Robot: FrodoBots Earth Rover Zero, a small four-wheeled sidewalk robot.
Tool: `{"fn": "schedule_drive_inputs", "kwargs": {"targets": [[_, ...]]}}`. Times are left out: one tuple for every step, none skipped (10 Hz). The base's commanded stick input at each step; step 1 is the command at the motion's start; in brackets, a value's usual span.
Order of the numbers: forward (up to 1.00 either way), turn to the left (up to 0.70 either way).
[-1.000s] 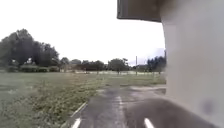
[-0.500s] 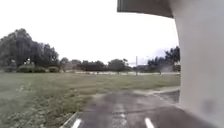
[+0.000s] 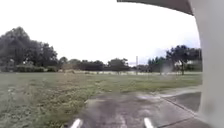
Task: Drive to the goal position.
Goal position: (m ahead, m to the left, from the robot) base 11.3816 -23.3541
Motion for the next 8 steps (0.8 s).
{"fn": "schedule_drive_inputs", "kwargs": {"targets": [[0.84,-0.33],[0.84,-0.33],[0.84,-0.33],[0.84,-0.33],[0.84,-0.33],[0.84,-0.33],[0.84,-0.33],[0.84,-0.33]]}}
